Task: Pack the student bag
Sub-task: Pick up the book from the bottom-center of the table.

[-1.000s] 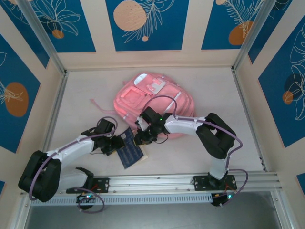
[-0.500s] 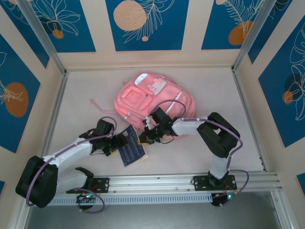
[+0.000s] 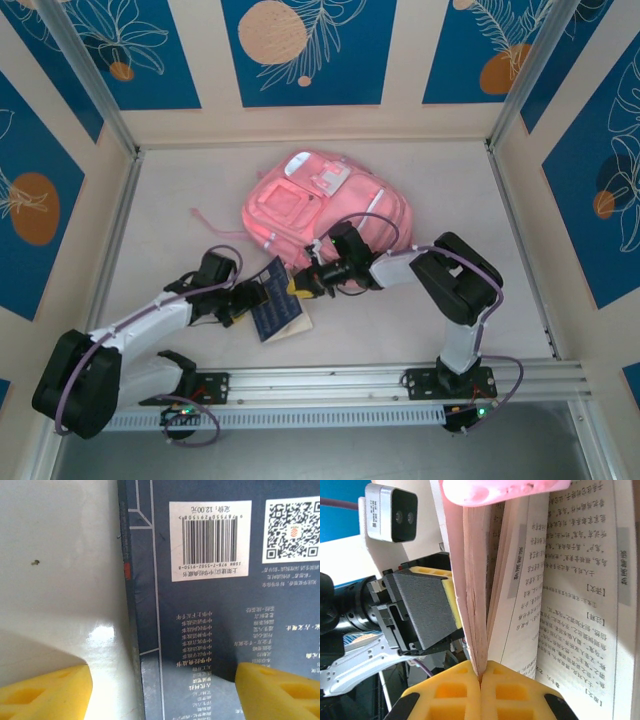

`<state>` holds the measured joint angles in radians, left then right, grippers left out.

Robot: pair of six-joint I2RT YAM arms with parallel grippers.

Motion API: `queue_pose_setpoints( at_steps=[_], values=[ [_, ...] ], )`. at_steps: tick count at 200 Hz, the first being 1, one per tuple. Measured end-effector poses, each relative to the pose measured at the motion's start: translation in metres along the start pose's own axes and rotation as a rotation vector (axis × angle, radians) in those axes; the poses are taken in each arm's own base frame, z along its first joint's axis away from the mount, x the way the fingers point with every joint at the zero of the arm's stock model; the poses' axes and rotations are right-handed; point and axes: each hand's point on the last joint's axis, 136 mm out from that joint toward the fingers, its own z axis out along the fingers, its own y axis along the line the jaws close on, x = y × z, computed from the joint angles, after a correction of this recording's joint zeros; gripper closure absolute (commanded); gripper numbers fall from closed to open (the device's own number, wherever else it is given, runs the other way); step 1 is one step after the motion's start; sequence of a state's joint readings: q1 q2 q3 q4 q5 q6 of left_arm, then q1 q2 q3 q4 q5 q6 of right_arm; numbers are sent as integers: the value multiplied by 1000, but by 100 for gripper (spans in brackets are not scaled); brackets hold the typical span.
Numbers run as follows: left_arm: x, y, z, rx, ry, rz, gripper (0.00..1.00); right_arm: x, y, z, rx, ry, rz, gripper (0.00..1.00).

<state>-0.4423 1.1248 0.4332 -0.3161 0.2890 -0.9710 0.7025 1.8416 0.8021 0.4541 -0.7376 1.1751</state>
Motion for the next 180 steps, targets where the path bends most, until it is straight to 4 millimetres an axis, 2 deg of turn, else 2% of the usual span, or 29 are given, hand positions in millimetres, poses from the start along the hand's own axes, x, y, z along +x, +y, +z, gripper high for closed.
queue_pose_setpoints(
  at_steps=[41, 75, 107, 158, 180],
  values=[
    [-1, -21, 6, 129, 7, -59, 37, -3, 6, 0, -29, -1, 17, 100],
    [0, -22, 6, 163, 2, -107, 48, -5, 9, -3, -45, -1, 24, 100],
    [-3, -31, -9, 230, -47, -103, 53, -7, 10, -4, -50, -4, 31, 100],
    [-12, -53, -39, 357, -146, -68, 53, -8, 3, -6, -25, -16, 31, 100],
    [-14, -58, -42, 384, -161, -57, 54, -9, 0, -5, -14, -22, 25, 100]
  ],
)
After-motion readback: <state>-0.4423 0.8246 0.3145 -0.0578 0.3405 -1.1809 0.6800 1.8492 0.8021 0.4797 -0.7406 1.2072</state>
